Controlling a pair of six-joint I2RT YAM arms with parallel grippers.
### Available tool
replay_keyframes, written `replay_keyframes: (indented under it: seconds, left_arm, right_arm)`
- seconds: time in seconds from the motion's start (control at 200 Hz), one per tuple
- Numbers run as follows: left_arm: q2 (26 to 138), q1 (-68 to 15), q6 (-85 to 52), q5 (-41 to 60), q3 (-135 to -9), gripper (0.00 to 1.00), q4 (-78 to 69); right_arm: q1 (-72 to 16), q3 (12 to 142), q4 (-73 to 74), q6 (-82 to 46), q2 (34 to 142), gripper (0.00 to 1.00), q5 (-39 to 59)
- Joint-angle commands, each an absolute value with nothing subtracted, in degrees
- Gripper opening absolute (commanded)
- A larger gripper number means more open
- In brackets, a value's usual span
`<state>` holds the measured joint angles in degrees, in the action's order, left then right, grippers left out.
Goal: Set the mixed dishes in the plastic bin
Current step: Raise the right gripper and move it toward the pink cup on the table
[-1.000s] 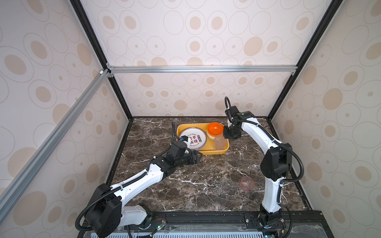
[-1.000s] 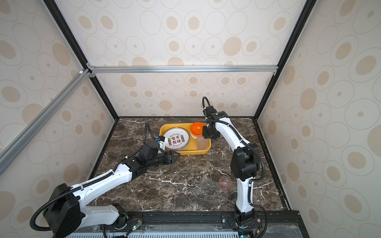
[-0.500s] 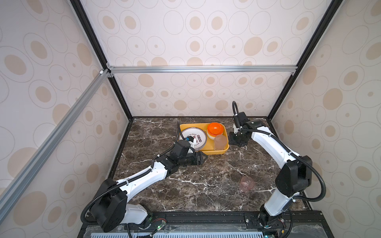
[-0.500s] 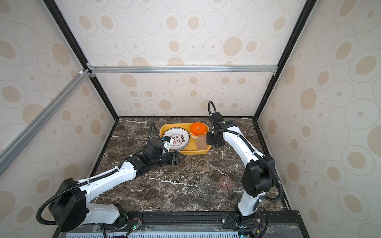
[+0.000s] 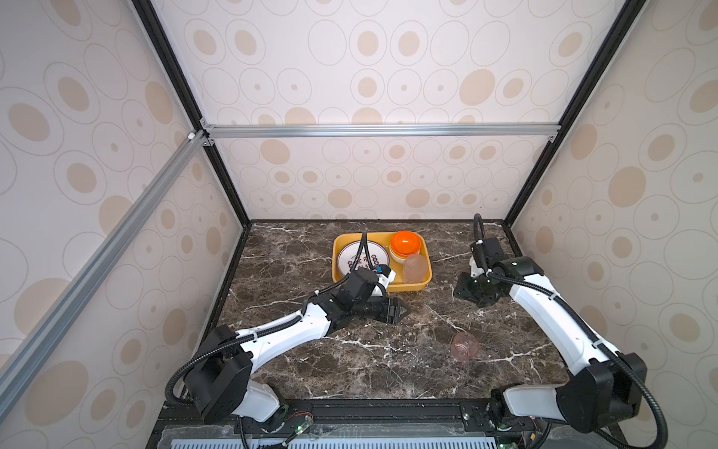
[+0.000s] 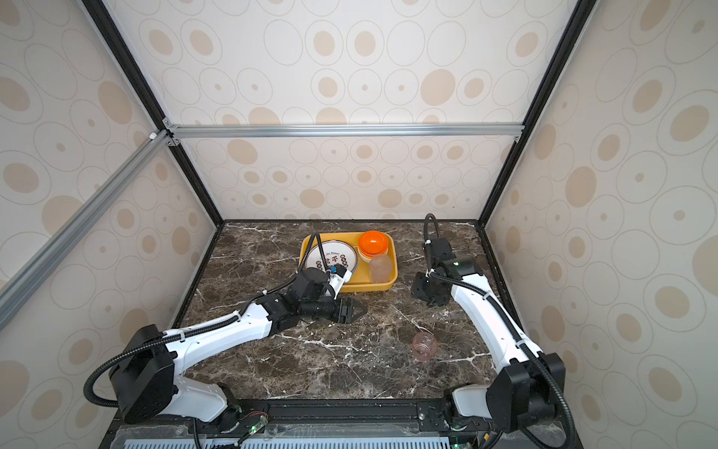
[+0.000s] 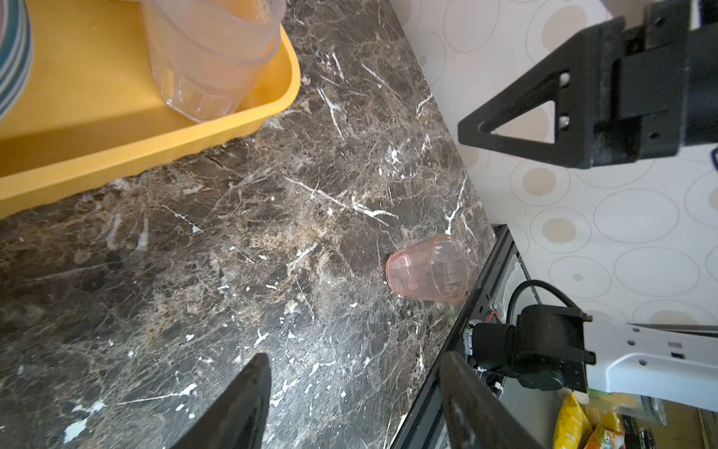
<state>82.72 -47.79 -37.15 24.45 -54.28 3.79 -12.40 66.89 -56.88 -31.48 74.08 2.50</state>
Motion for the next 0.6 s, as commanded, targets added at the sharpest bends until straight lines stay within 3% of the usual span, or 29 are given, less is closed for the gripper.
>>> replay_keyframes:
  seconds: [0.0, 0.595]
  left_arm:
    - [83.7, -49.3, -33.5, 25.2, -57.2, 0.69, 5.9]
    - [88.6, -52.9, -31.2, 23.0, -59.9, 0.68, 7.7]
  right_arm:
    - [-11.0, 63.2, -62.5, -35.5, 70.2, 0.49, 1.1]
    - [-9.2, 46.0, -68.5, -43.1, 54.5, 0.45, 1.9]
